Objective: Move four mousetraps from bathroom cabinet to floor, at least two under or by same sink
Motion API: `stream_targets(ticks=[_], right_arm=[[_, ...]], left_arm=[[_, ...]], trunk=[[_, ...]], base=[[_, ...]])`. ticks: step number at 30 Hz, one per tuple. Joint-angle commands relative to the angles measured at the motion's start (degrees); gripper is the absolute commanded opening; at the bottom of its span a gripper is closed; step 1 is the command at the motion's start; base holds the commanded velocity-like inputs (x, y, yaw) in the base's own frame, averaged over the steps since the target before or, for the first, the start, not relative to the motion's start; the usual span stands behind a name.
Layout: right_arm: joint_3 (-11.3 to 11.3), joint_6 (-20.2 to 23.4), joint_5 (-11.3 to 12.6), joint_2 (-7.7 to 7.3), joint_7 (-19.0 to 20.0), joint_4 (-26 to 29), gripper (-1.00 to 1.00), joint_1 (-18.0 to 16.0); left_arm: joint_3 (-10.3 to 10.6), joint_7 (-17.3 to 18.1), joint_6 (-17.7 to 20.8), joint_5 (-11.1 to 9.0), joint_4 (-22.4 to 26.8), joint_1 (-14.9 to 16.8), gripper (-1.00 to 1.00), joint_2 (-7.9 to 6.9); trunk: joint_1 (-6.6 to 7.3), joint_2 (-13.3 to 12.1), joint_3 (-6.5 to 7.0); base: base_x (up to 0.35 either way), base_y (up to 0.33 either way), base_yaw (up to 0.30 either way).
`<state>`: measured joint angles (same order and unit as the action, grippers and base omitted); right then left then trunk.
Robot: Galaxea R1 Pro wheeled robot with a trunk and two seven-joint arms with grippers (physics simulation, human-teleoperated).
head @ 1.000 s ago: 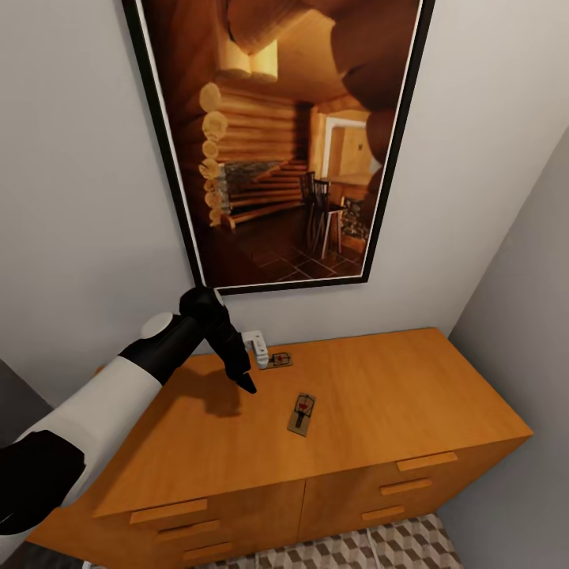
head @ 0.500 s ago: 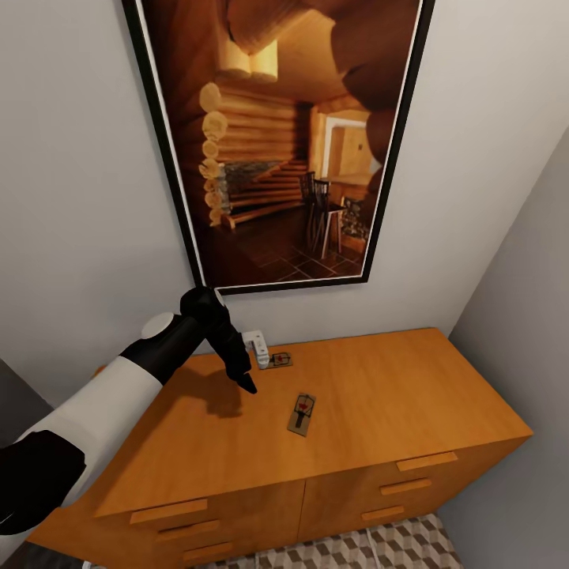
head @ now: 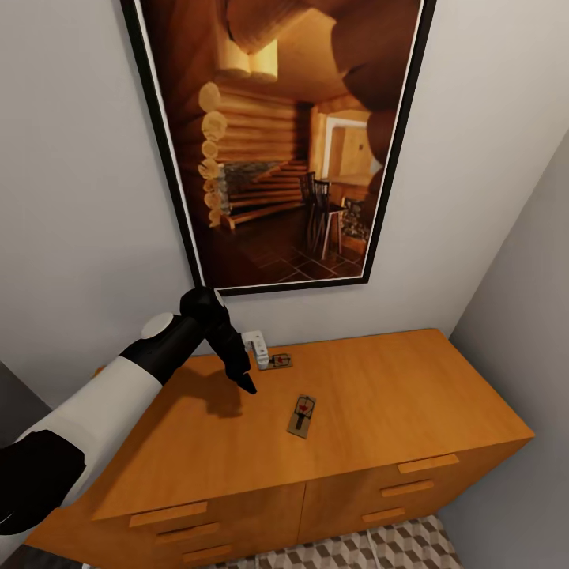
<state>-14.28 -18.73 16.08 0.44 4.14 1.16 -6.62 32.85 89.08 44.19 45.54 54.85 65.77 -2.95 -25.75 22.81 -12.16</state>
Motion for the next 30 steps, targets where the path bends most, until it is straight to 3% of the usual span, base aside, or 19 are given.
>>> stream_targets(ticks=[1, 30], right_arm=[[-0.3, -0.3, 0.6, 0.00, 0.3, -0.1, 1.00, -0.1], [-0.3, -0.3, 0.6, 0.26, 0.3, -0.1, 1.00, -0.1]], left_arm=[[0.1, 0.5, 0.6, 0.4, 0.1, 0.1, 1.00, -0.04], [0.1, 0.5, 0.5, 0.5, -2.1, 0.1, 1.00, -0.04]], trunk=[[-0.03, 0.1, -0.11], [-0.03, 0.1, -0.11]], base=[[0.002, 0.000, 0.000], [0.027, 0.000, 0.000]])
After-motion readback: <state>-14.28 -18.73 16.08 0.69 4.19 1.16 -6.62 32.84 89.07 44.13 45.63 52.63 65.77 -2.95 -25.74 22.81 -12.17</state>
